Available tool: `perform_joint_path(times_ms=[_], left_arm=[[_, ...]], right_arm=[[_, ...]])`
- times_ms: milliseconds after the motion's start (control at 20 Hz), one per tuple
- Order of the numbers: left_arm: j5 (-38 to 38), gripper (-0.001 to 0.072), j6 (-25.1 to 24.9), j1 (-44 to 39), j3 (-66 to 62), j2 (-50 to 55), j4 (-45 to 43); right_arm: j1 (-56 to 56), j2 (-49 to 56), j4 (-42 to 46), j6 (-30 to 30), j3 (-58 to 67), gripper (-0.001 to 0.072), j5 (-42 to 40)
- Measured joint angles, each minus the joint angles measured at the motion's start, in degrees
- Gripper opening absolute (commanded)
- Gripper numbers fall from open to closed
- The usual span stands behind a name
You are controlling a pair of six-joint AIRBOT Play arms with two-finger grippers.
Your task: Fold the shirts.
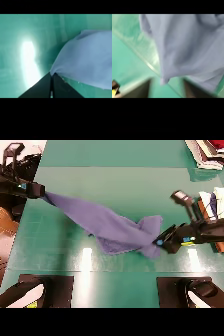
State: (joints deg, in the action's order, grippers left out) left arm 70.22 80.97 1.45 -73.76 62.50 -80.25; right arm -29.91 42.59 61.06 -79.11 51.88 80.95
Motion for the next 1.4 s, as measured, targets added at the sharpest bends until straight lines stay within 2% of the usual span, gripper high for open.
perform_joint_path(times_ms=[150,300,500,600,800,1100,1150,1200,1300,1350,1400], left_arm=[[-0.52,0.0027,0.02,0.0,1.31,0.44,-0.15],[-0.68,0.0027,0.07,0.0,1.77,0.61,-0.15],[-0.72,0.0027,0.11,0.0,2.01,0.68,0.09],[-0.72,0.0027,0.11,0.0,2.03,0.68,0.63],[-0.72,0.0027,0.09,0.0,2.05,0.68,1.16],[-0.74,0.0027,0.09,0.0,2.08,0.68,1.29],[-0.76,0.0027,0.09,0.0,2.08,0.68,1.33],[-0.76,0.0027,0.09,0.0,2.08,0.68,1.36],[-0.76,0.0027,0.09,0.0,2.08,0.68,1.36],[-0.74,0.0027,0.09,0.0,2.08,0.68,1.38],[-0.74,0.0027,0.09,0.0,2.08,0.68,1.38]], right_arm=[[-2.32,3.04,0.22,-0.42,1.53,0.0542,-0.2],[-2.95,9.07,2.71,-0.26,6.78,0.0506,-0.68],[0.02,21.86,4.98,3.87,14.25,0.0503,-0.9],[2.34,29.31,5.49,5.66,17.57,0.0446,-1.05],[6.25,42.82,5.9,7.37,23.63,0.0446,-0.59],[6.67,53.68,6.1,8.44,29.53,0.0426,1.79],[6.16,54.45,6.08,8.81,29.88,0.0332,2.16],[5.64,54.9,6.08,9.11,30.1,0.02,2.34],[4.55,55.56,6.08,9.86,30.38,0.005,2.69],[4.11,55.76,6.08,10.29,30.49,0.0016,2.8],[3.91,55.89,6.1,10.54,30.56,0.0015,2.89]])
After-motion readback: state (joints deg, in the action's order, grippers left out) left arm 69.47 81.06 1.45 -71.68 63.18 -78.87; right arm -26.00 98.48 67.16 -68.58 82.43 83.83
